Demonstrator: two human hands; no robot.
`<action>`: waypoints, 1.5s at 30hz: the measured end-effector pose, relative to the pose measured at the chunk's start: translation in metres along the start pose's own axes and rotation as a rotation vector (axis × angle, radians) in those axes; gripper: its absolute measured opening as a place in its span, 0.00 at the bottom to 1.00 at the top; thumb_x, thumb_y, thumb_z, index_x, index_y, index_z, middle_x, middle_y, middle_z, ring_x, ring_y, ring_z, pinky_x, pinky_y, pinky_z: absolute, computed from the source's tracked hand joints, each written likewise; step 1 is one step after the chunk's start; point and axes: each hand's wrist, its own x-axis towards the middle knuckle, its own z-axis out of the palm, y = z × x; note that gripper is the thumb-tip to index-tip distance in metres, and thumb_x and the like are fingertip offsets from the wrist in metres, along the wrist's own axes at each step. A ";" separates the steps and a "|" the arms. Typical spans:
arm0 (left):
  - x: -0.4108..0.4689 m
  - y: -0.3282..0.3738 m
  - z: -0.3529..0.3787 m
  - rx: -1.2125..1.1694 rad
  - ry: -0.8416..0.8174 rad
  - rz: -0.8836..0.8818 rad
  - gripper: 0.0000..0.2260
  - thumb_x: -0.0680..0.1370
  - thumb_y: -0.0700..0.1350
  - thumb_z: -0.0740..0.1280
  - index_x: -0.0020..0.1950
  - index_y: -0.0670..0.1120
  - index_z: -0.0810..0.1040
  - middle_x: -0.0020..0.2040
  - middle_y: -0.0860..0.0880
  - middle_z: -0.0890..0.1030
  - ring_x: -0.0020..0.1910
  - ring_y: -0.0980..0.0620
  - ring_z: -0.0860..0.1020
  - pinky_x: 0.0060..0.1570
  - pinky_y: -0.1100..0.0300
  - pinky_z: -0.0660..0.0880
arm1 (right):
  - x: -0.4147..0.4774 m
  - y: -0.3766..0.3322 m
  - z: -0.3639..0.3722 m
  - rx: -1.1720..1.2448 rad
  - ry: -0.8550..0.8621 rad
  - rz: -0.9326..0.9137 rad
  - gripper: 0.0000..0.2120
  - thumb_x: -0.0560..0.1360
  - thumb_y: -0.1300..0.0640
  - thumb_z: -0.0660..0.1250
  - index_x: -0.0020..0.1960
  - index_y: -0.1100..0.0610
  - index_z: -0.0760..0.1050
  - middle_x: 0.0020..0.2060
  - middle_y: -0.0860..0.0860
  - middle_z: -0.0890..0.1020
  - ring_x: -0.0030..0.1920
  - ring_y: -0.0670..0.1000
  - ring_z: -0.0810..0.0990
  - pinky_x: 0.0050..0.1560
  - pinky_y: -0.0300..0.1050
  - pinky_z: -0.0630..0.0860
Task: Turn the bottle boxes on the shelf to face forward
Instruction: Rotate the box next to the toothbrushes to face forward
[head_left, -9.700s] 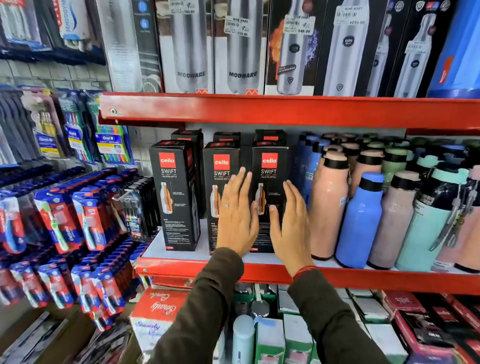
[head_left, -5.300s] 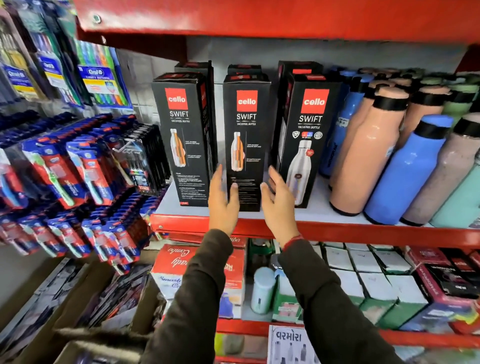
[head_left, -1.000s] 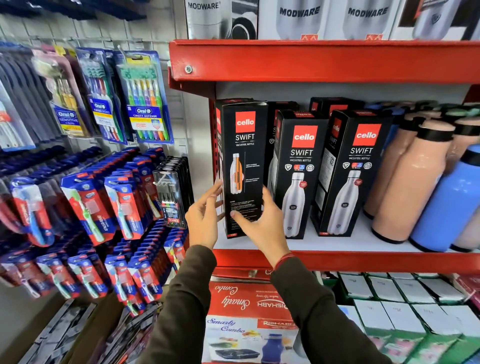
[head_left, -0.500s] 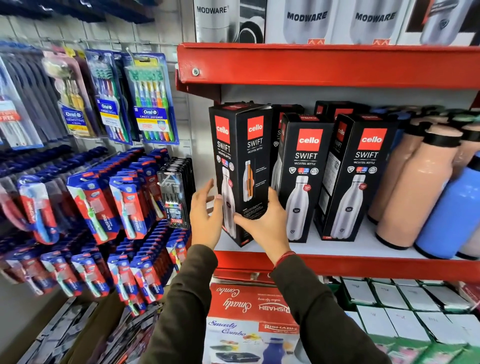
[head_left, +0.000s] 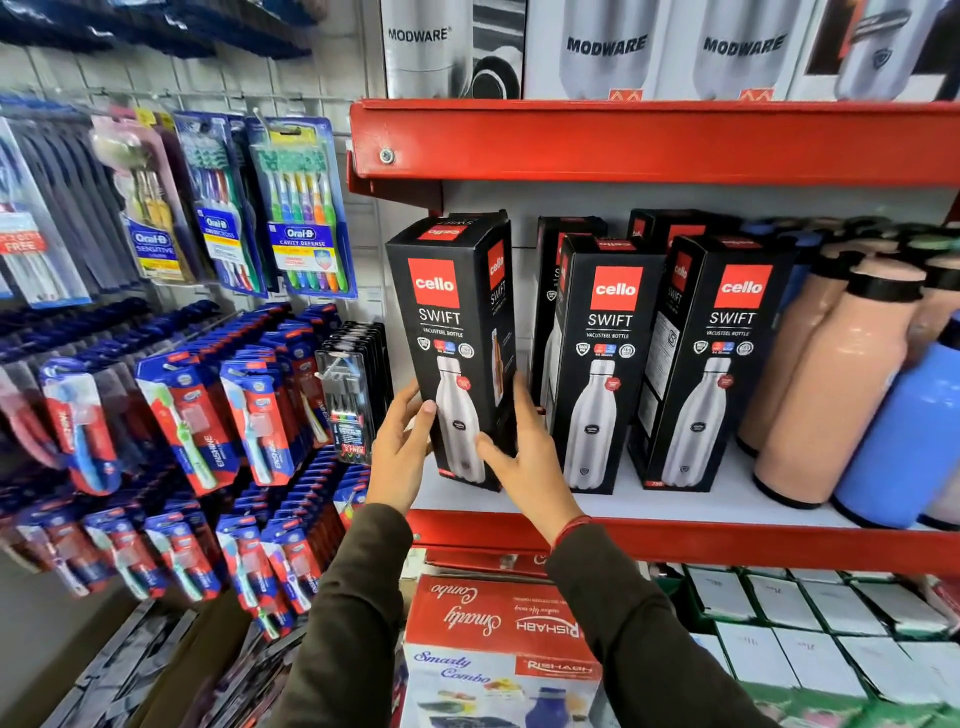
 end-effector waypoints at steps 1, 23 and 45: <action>0.000 -0.001 0.001 -0.003 0.014 -0.006 0.14 0.81 0.53 0.63 0.60 0.73 0.74 0.61 0.57 0.81 0.60 0.57 0.81 0.60 0.53 0.78 | 0.001 0.000 -0.001 -0.006 -0.002 -0.005 0.39 0.79 0.56 0.67 0.81 0.49 0.46 0.81 0.48 0.57 0.80 0.46 0.55 0.79 0.49 0.56; -0.003 -0.017 0.014 0.147 0.107 0.020 0.15 0.82 0.47 0.63 0.62 0.68 0.71 0.63 0.53 0.79 0.64 0.51 0.78 0.64 0.43 0.76 | 0.003 0.015 0.008 -0.079 0.028 0.044 0.30 0.82 0.64 0.58 0.80 0.52 0.52 0.78 0.51 0.64 0.77 0.49 0.64 0.72 0.34 0.57; -0.022 -0.014 0.012 0.110 0.110 -0.044 0.12 0.80 0.52 0.66 0.55 0.72 0.75 0.58 0.64 0.80 0.56 0.67 0.80 0.64 0.47 0.78 | -0.015 0.005 0.007 0.052 0.168 0.089 0.21 0.82 0.58 0.60 0.75 0.51 0.67 0.59 0.34 0.75 0.56 0.24 0.73 0.53 0.15 0.62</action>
